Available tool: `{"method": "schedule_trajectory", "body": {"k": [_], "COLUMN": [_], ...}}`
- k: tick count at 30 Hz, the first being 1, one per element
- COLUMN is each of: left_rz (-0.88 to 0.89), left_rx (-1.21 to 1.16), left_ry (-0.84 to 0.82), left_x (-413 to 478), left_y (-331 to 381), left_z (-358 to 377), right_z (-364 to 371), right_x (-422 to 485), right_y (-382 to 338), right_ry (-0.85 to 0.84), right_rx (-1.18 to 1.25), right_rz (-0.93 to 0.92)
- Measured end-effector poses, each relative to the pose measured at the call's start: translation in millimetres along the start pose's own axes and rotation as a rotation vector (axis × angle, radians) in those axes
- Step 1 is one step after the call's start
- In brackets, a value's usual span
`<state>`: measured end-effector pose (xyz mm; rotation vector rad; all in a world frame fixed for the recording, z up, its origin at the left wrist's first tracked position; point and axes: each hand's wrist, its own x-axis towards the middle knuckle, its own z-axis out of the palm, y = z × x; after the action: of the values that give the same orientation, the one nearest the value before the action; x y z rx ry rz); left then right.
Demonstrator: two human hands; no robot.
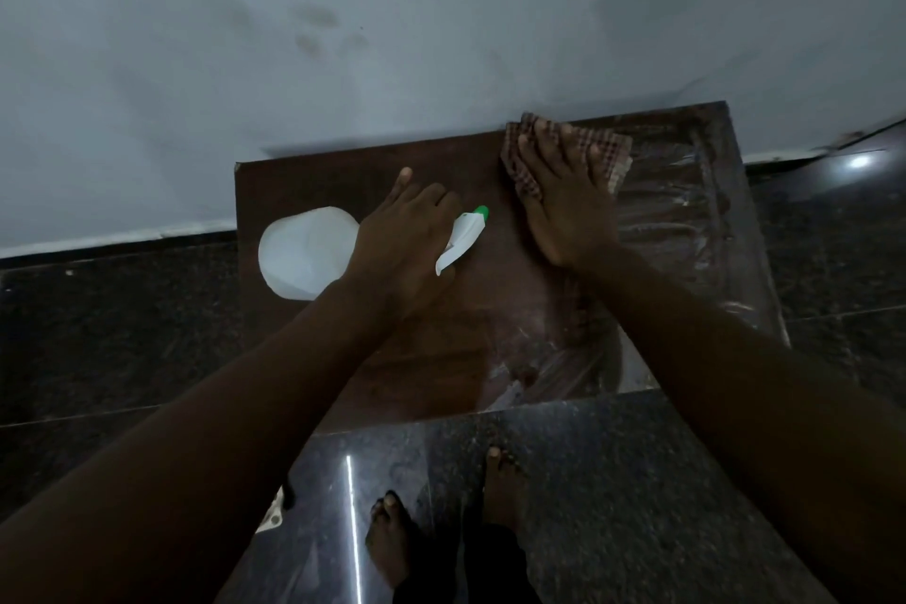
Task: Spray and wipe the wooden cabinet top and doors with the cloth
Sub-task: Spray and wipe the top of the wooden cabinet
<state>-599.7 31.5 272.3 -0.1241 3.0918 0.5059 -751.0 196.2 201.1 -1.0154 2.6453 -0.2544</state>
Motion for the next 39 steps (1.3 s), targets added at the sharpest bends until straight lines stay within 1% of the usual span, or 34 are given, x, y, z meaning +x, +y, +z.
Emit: {"method": "schedule_trajectory", "body": {"k": [2,4,7,9,11,15,17,18,20,25,27,29,33,35,37,39], "left_rz": [-0.004,-0.011,-0.011,-0.019,-0.027,-0.037,-0.036,-0.038,-0.049,-0.047,-0.040,-0.033,-0.017,-0.010,0.001,-0.005], "left_rx": [-0.012,-0.020,-0.016,-0.011,-0.008,0.005,0.012,0.015,0.020,0.017,0.024,0.021,0.012,0.010,0.015,0.003], "left_ry": [0.016,0.036,0.030,0.019,0.021,0.009,0.009,0.010,0.007,0.002,-0.007,-0.018,-0.017,-0.033,-0.044,-0.041], "left_x": [1.5,2.3,3.3,4.0,4.5,7.3,8.6,9.5,11.2,14.0,15.5,16.5,17.5,18.8,20.6,21.4], "left_y": [-1.0,-1.9,-2.7,-2.2,-1.7,1.0,1.1,1.6,3.1,11.0,16.1,20.0,28.7,32.2,33.9,35.9], "left_z": [0.0,-0.7,-1.6,-2.7,-3.8,-5.9,-6.4,-6.4,-6.3,-5.2,-4.6,-3.0,-0.3,1.4,3.0,2.8], "right_z": [1.5,8.2,17.0,17.2,12.7,-2.7,-7.2,-6.9,-2.8,12.2,11.8,7.9,-2.7,-6.6,-5.7,0.7], "right_x": [-12.7,-38.2,-72.8,-73.2,-57.5,-14.2,-3.2,-3.0,-14.7,-77.6,-86.0,-75.7,-36.2,-28.0,-36.6,-61.4], "right_y": [-6.7,-12.1,-7.4,-0.3,4.4,22.0,29.1,29.1,23.3,17.0,22.4,29.9,46.4,50.8,45.5,35.3], "right_ry": [0.001,-0.028,-0.083,-0.107,-0.099,0.004,0.036,0.040,0.027,-0.083,-0.096,-0.096,0.005,0.032,0.014,-0.042], "right_rx": [0.008,0.016,-0.073,-0.098,-0.074,0.005,0.009,-0.001,-0.023,-0.081,-0.089,-0.073,-0.009,0.009,0.010,-0.023], "right_rz": [-0.060,-0.183,-0.388,-0.431,-0.366,-0.098,-0.024,-0.016,-0.060,-0.333,-0.384,-0.341,-0.065,0.011,-0.019,-0.141]}}
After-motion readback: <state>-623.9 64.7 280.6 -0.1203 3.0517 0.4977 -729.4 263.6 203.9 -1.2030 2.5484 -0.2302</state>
